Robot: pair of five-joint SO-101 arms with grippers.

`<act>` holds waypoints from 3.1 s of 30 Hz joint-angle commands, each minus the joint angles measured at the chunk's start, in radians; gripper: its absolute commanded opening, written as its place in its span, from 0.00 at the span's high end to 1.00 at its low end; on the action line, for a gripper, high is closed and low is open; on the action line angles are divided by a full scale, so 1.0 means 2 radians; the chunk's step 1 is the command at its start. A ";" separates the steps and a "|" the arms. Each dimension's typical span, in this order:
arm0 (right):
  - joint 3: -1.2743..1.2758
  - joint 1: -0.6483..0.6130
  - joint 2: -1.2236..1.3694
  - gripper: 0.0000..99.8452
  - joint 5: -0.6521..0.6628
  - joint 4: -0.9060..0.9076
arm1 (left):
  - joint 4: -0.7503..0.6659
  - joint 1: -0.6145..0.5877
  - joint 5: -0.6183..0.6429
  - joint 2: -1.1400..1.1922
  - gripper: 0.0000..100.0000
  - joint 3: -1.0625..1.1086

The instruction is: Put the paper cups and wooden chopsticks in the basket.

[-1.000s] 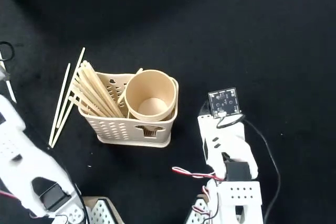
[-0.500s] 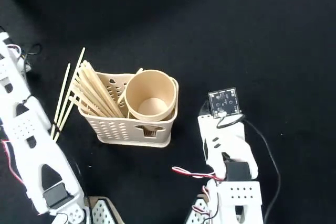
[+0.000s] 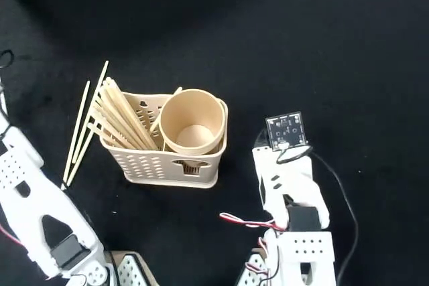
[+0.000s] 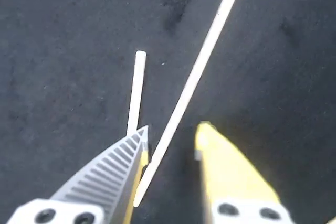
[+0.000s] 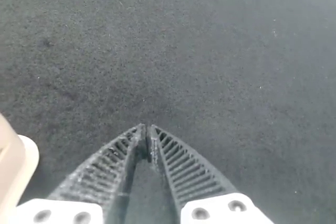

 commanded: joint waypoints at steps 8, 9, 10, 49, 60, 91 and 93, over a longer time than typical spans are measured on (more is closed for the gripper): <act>-0.027 -0.004 -0.005 0.99 0.000 0.002 | -0.093 -0.001 0.002 0.078 0.79 -0.013; -0.027 -0.004 -0.005 0.99 0.000 0.002 | -0.093 -0.003 0.004 0.091 0.79 -0.013; -0.027 -0.003 -0.005 0.99 0.000 0.002 | -0.092 -0.004 0.004 0.104 0.79 -0.013; -0.026 -0.002 -0.005 0.99 0.000 0.002 | 0.049 -0.037 -0.112 -0.161 0.97 0.350; -0.026 -0.001 -0.005 0.99 0.000 0.002 | -0.002 -0.049 -0.113 -0.099 0.79 0.350; -0.026 -0.002 -0.005 0.99 0.000 0.000 | 0.050 -0.076 -0.101 -0.294 0.97 0.425; -0.026 -0.001 -0.005 0.99 0.000 0.000 | 0.048 -0.083 -0.101 -0.318 0.97 0.448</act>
